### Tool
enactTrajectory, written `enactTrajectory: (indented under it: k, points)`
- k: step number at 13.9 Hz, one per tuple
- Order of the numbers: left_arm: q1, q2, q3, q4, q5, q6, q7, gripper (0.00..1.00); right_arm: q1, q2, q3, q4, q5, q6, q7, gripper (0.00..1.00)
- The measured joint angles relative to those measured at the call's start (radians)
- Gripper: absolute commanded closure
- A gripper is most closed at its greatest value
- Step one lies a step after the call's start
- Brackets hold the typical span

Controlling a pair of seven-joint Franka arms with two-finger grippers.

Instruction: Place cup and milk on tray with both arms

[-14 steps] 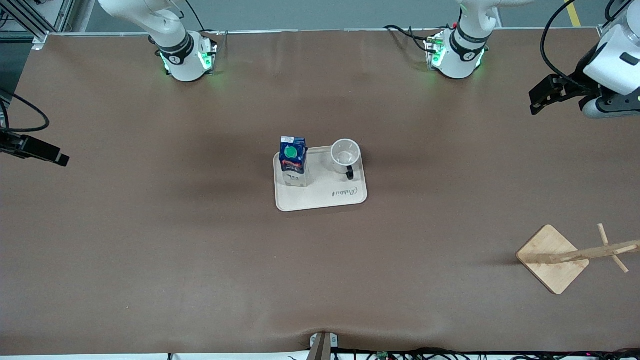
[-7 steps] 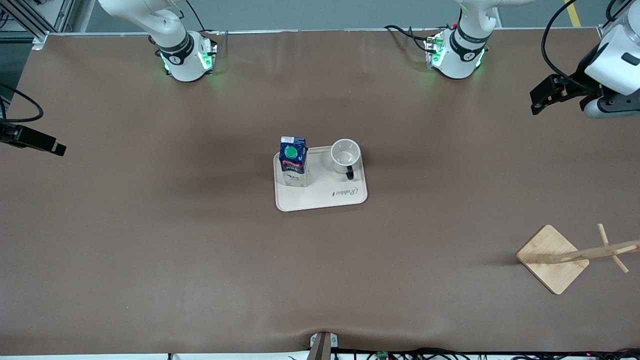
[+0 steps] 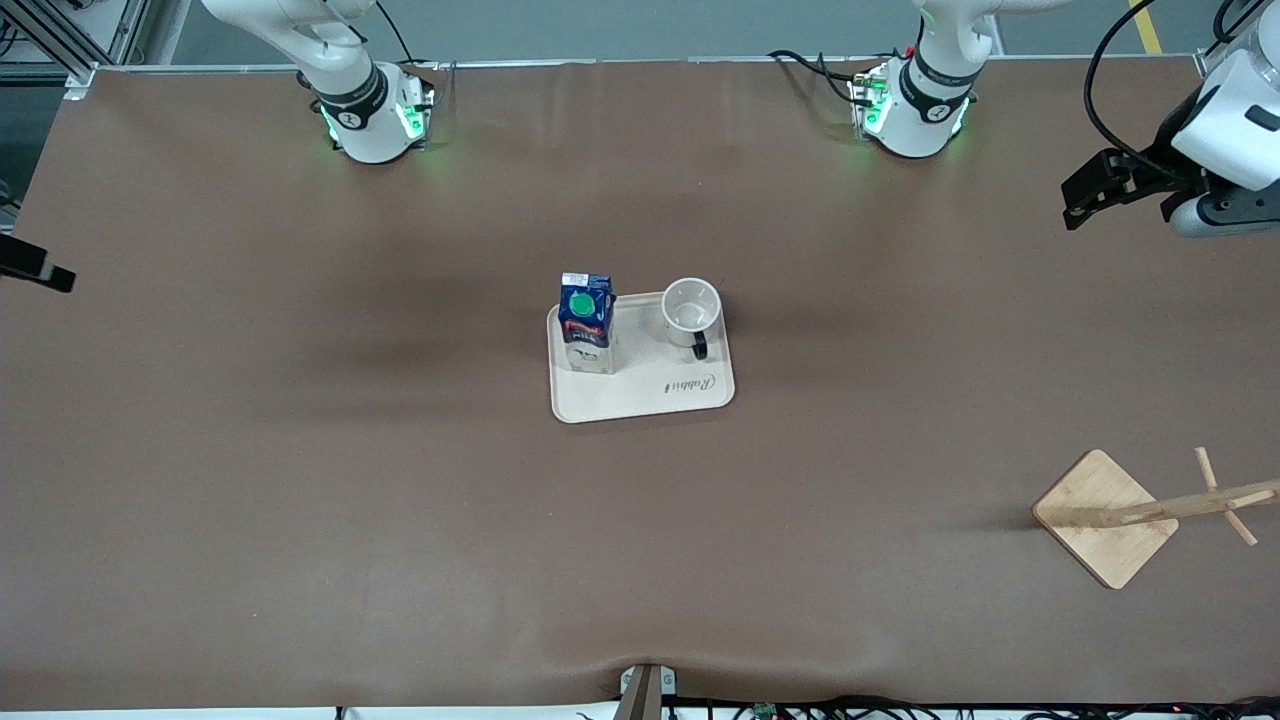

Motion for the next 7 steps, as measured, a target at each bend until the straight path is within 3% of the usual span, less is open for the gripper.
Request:
enactTrajectory:
  k: [2, 7]
  points:
    - [0.0, 0.0, -0.001, 0.001, 0.0, 0.0, 0.0, 0.0, -0.035, -0.013, 0.056, -0.011, -0.015, 0.003, -0.004, 0.0]
    - [-0.001, 0.0, -0.001, 0.01, 0.0, 0.0, 0.0, 0.0, -0.034, -0.128, 0.213, -0.145, -0.09, 0.06, 0.224, 0.0]
